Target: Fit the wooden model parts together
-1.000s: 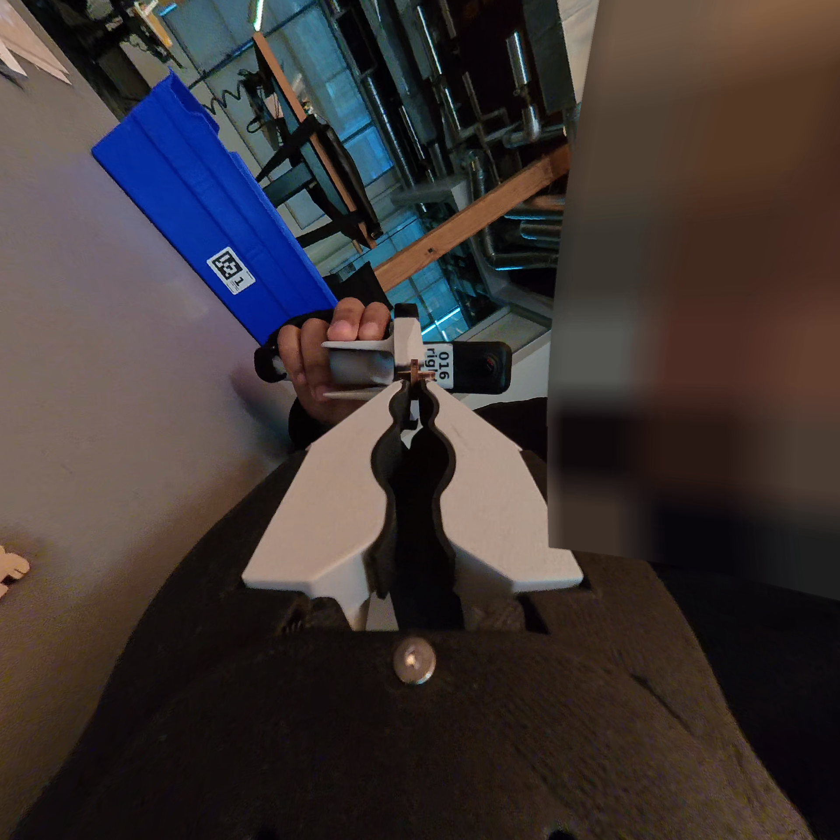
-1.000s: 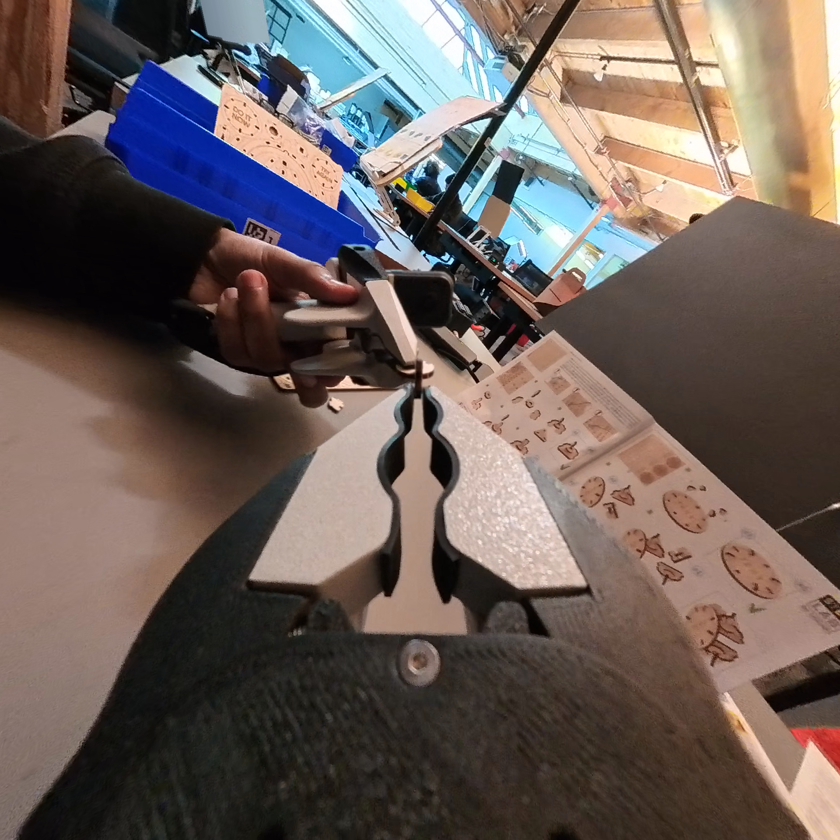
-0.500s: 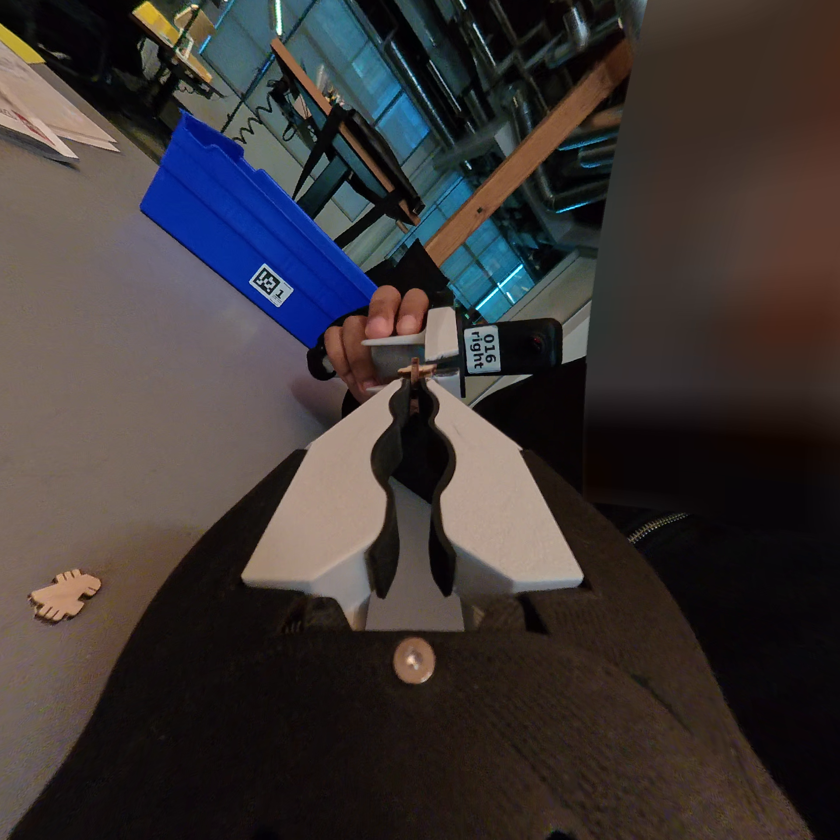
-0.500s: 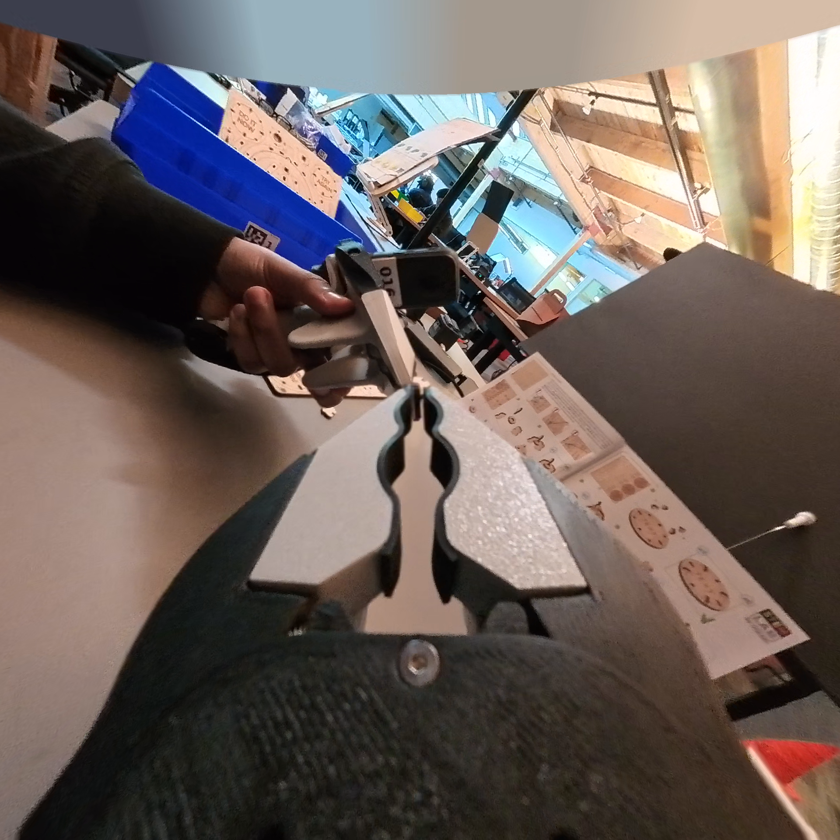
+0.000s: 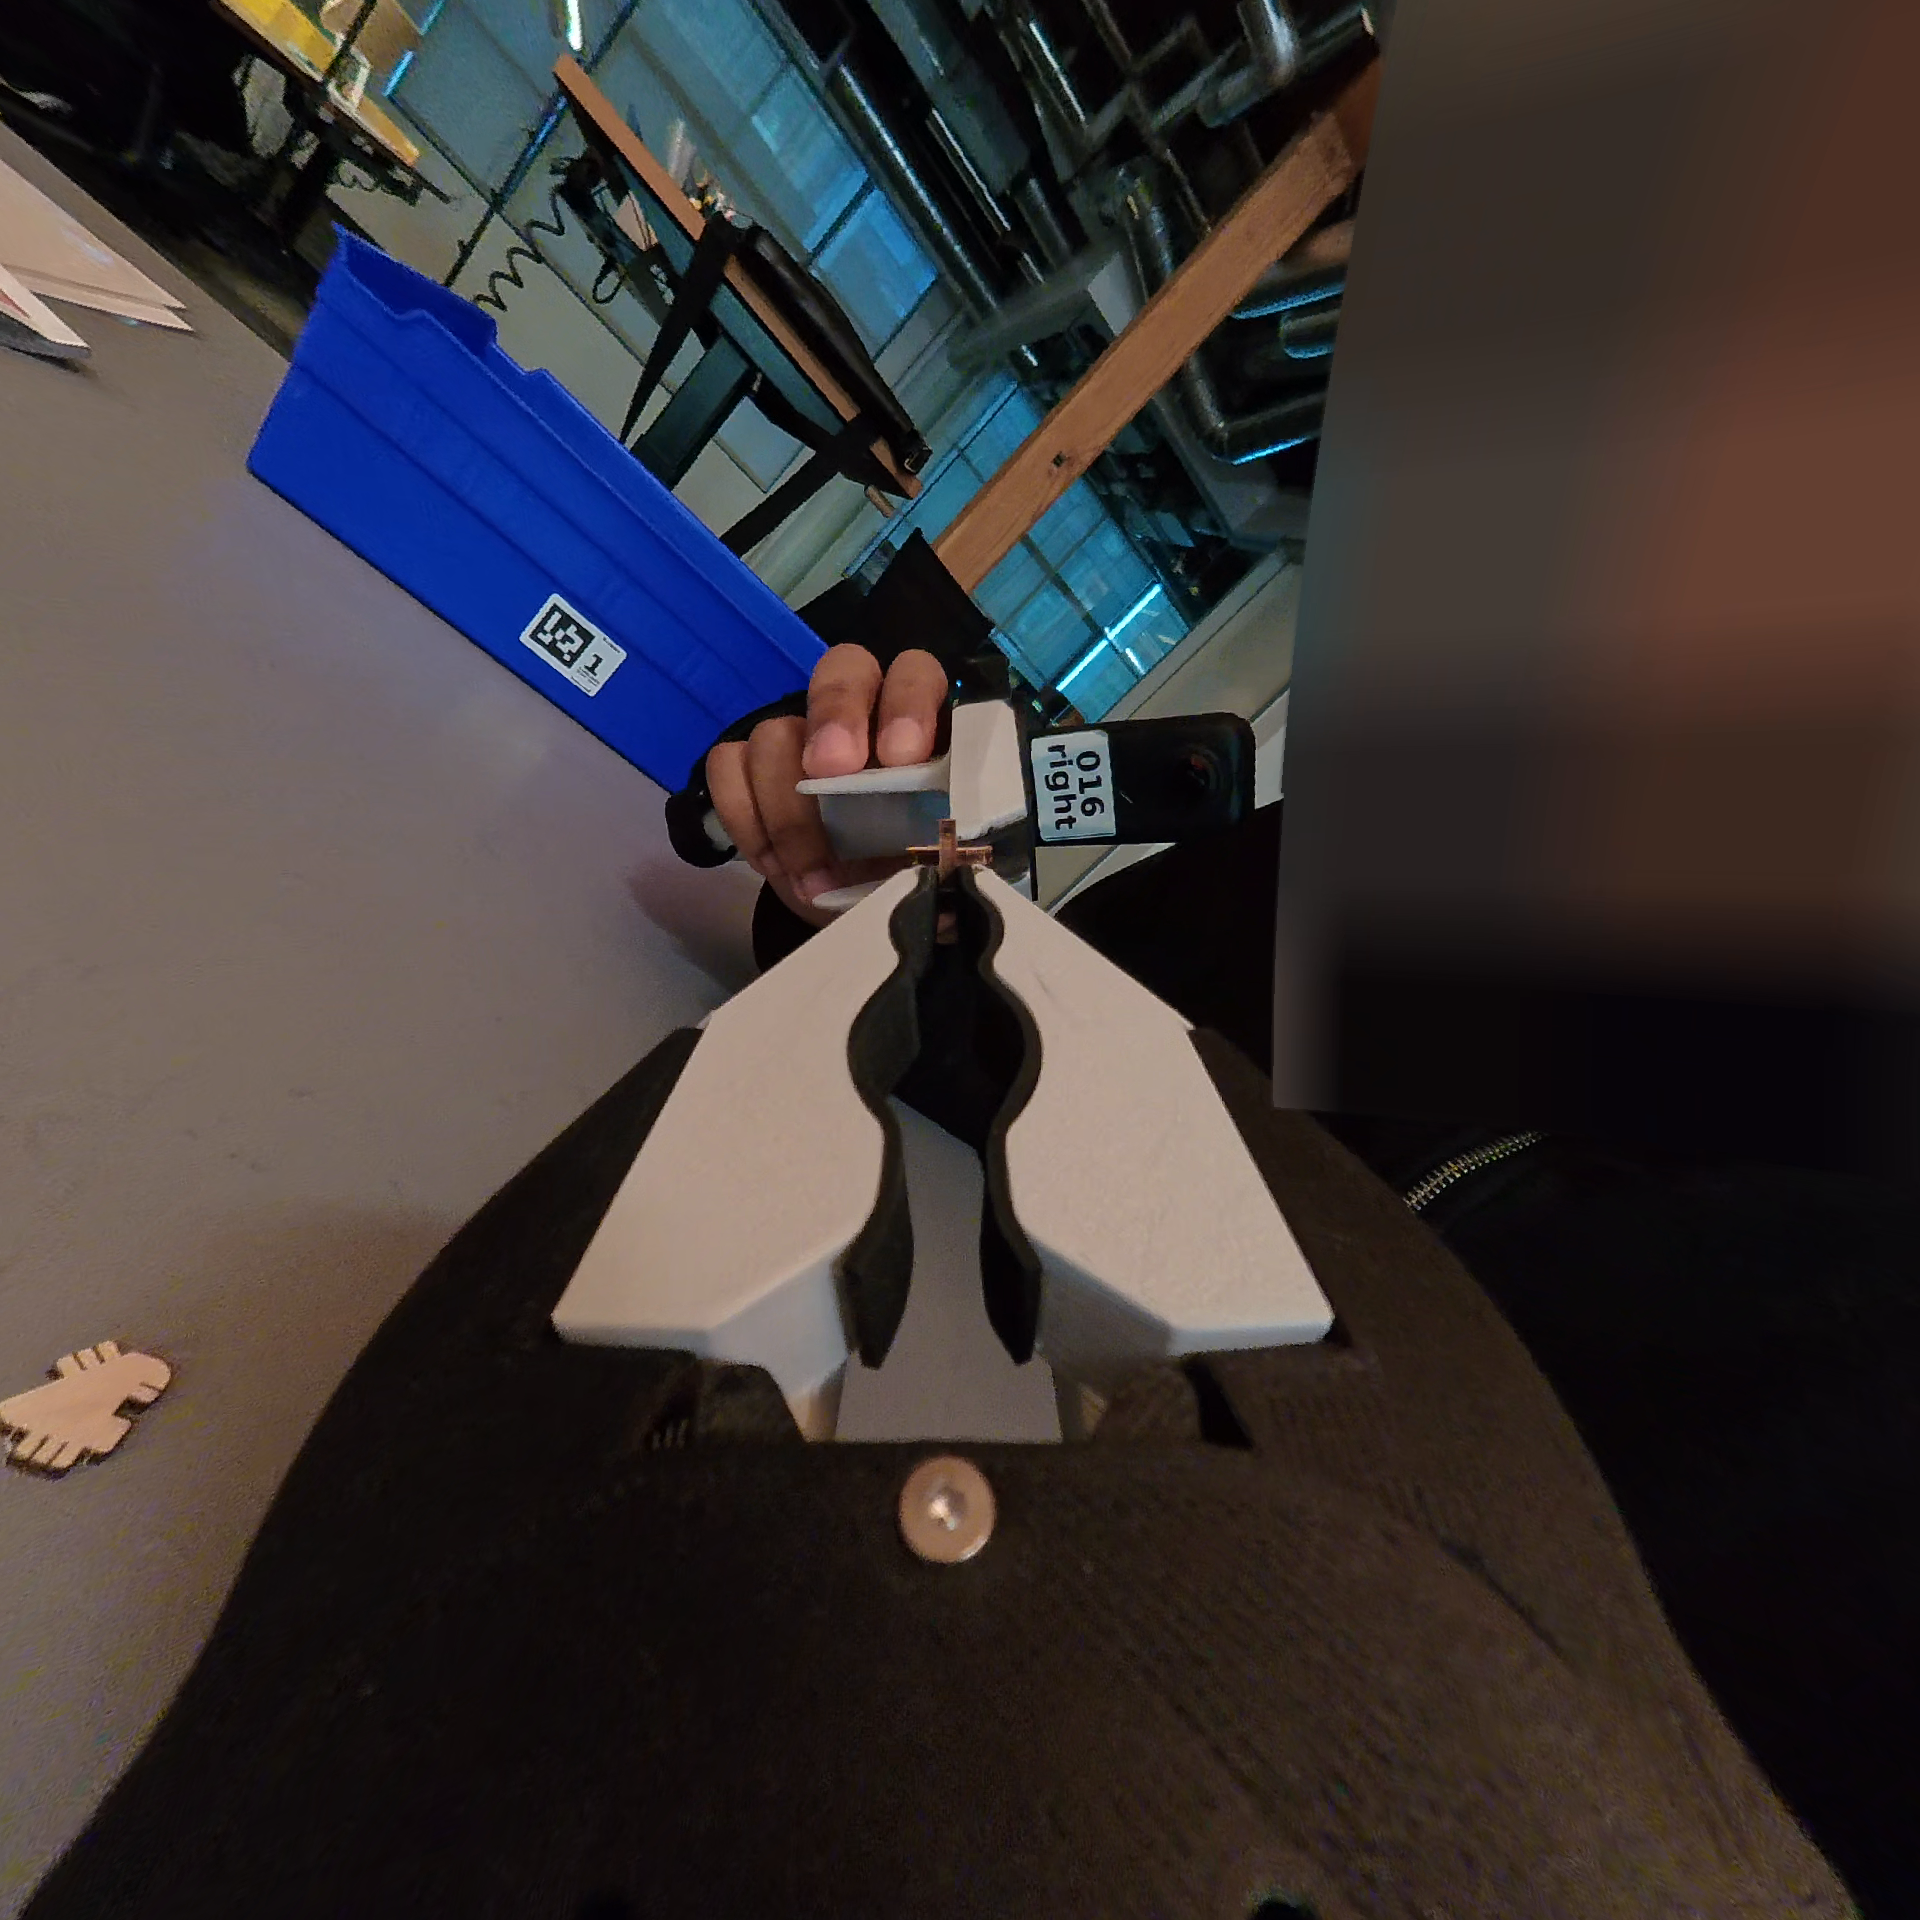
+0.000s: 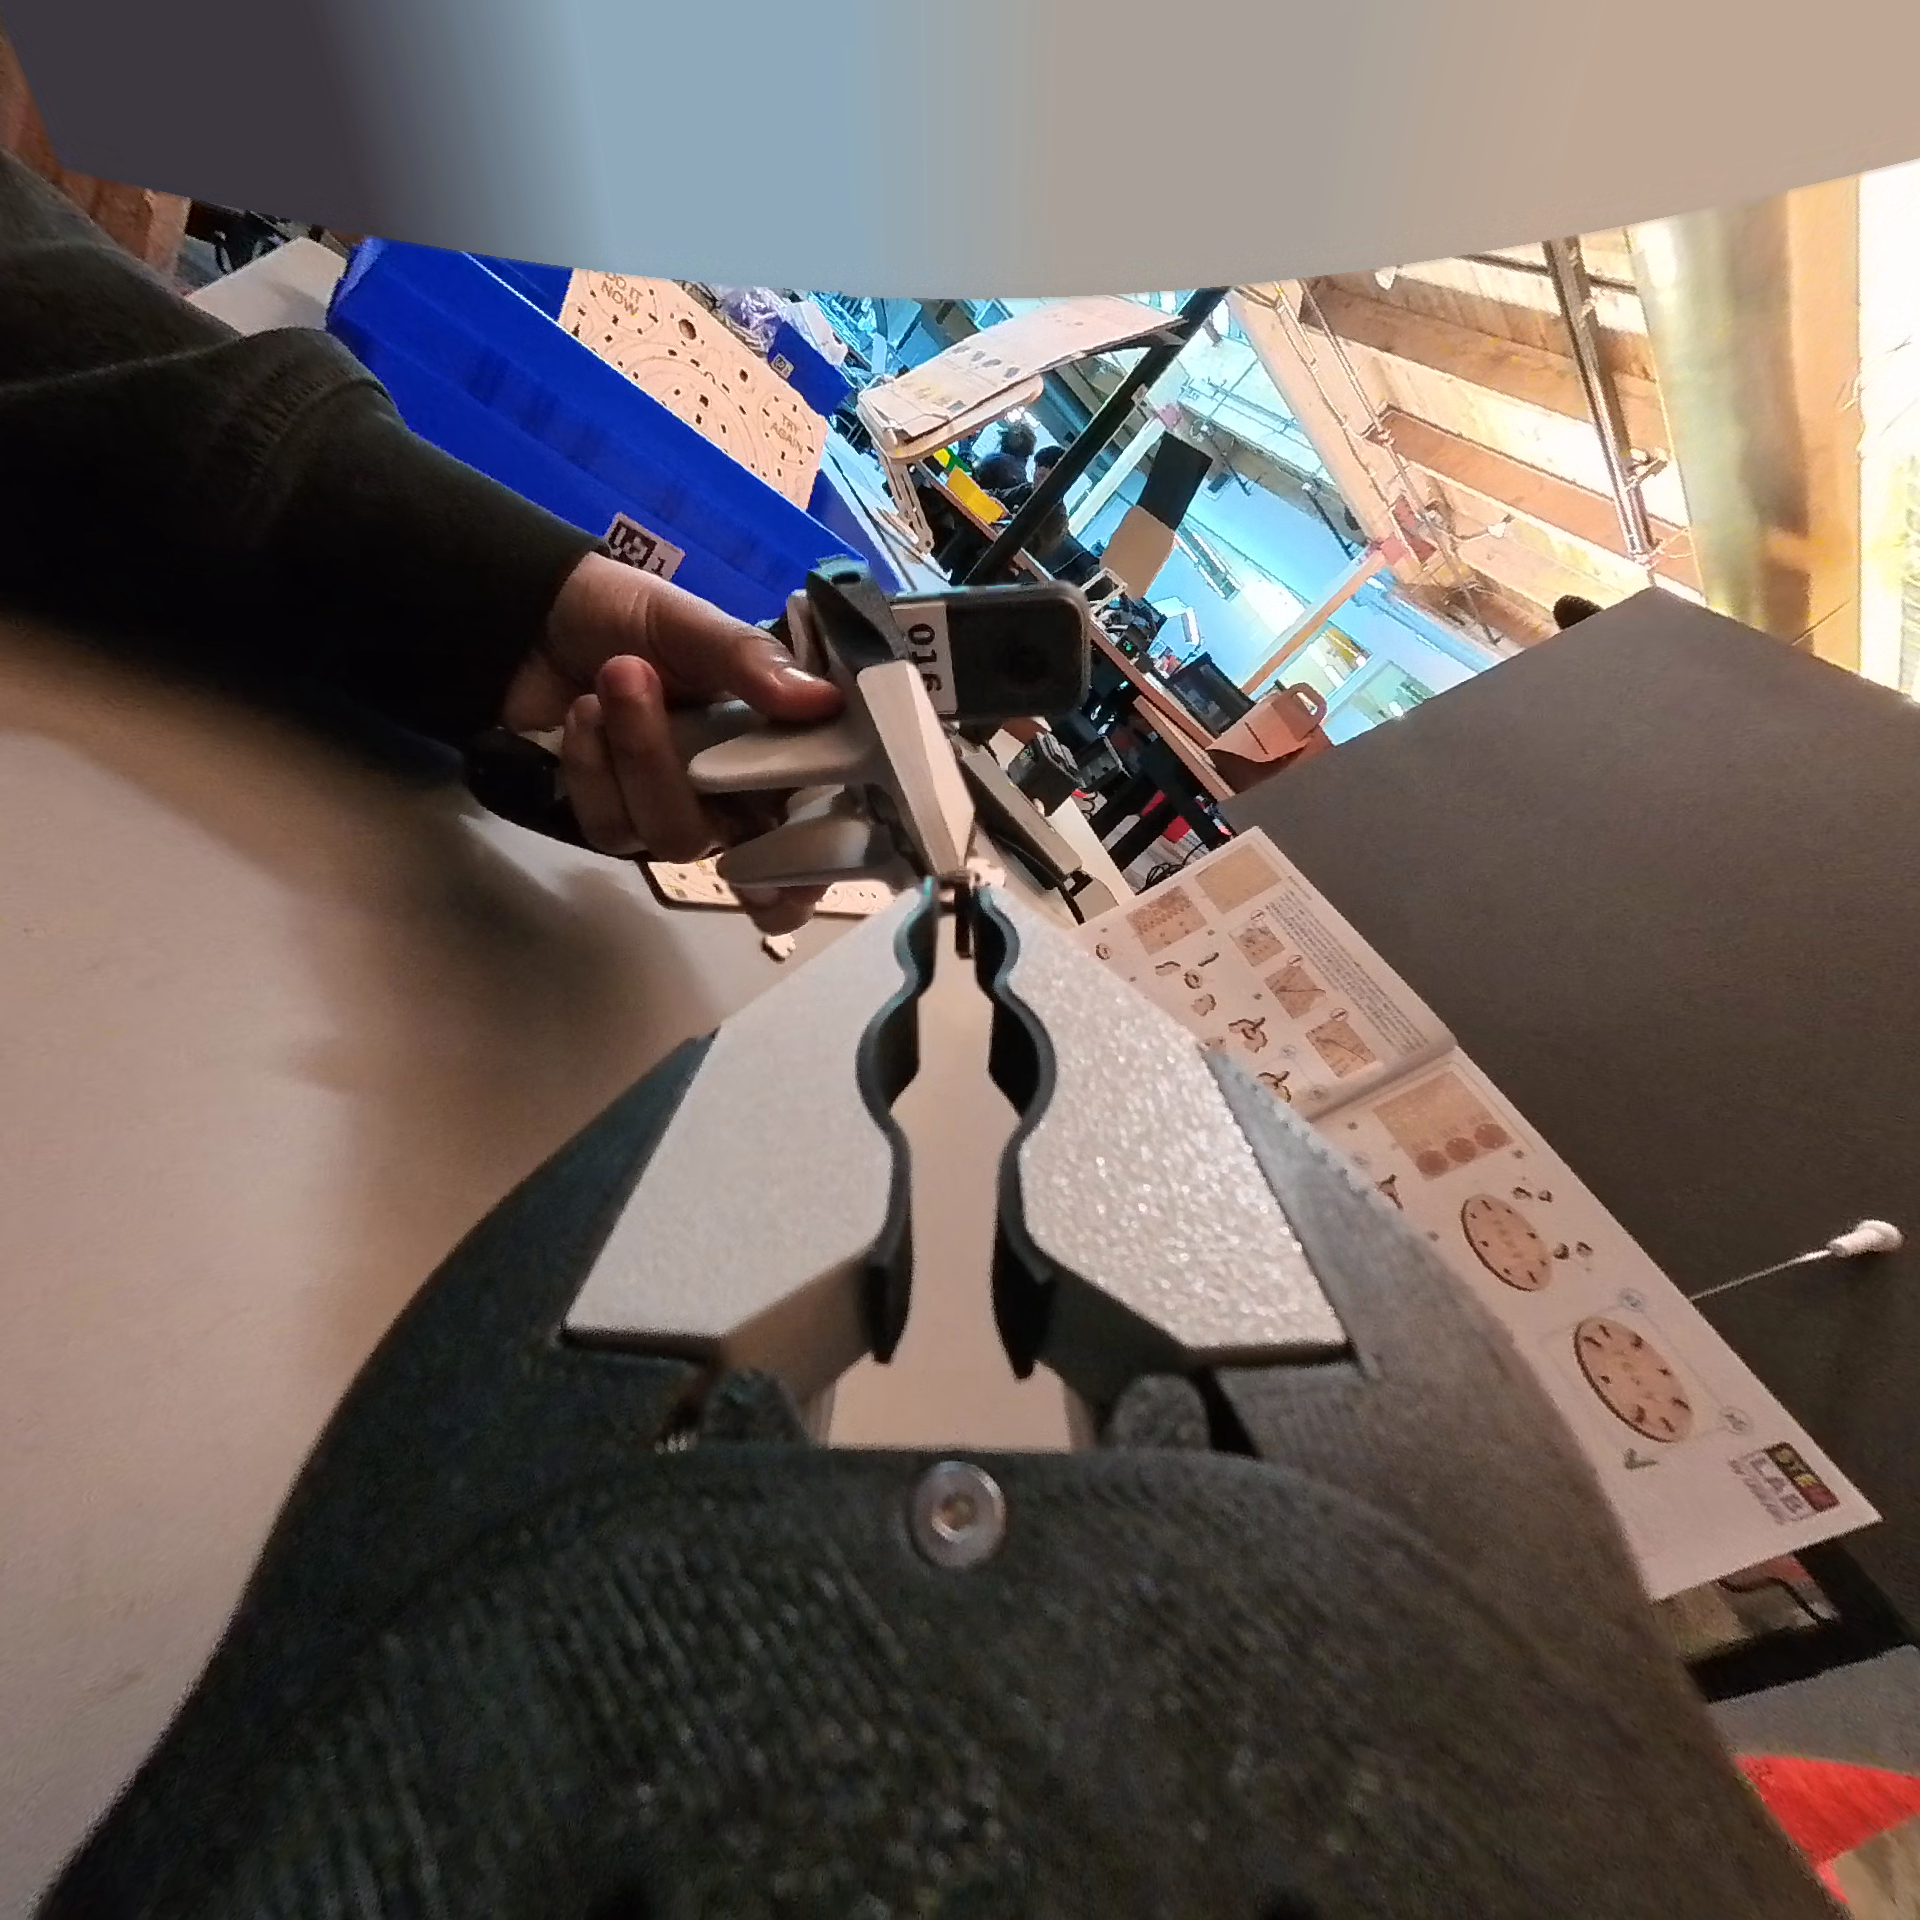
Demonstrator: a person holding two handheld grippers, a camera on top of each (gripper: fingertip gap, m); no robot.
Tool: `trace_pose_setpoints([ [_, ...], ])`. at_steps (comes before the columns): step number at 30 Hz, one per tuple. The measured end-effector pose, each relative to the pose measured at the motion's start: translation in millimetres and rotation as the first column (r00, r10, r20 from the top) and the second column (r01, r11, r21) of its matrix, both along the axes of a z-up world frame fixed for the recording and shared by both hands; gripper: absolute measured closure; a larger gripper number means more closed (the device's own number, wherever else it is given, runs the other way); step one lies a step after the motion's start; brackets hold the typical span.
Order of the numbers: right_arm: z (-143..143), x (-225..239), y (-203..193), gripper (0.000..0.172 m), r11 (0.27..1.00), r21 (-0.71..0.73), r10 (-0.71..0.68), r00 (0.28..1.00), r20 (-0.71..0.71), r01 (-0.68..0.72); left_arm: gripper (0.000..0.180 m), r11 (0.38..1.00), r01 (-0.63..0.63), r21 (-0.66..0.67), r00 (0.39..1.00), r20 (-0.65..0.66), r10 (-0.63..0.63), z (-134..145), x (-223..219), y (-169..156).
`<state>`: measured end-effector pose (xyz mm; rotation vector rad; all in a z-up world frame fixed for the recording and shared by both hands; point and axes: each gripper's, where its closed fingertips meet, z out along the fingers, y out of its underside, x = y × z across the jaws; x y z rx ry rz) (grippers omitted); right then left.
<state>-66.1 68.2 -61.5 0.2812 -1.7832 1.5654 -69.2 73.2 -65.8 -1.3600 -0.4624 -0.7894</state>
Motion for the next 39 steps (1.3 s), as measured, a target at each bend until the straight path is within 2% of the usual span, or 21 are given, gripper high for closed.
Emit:
trace_pose_setpoints([
  [14, 1.0, 6.2, 1.5, 0.171, 0.998, -0.015, 0.06, 0.996, 0.069, -0.06, 0.178, 0.998, 0.059, -0.003, 0.998, 0.0, -0.059, 0.7, 9.1, -0.6],
  [22, -4.1, 12.1, 2.7, 0.171, 0.992, -0.007, 0.123, 0.98, 0.158, -0.123, 0.178, 0.993, 0.113, -0.026, 0.992, 0.052, -0.112, -4.1, 14.1, 0.9],
  [27, -4.4, 12.4, 3.9, 0.171, 0.991, -0.016, 0.133, 0.976, 0.174, -0.132, 0.178, 0.992, 0.127, -0.008, 0.988, 0.089, -0.125, -5.1, 14.2, 3.0],
  [39, -4.7, 11.3, 6.3, 0.171, 0.99, -0.04, 0.141, 0.976, 0.166, -0.137, 0.178, 0.994, 0.111, 0.015, 0.992, 0.051, -0.112, -6.1, 14.3, 6.0],
])
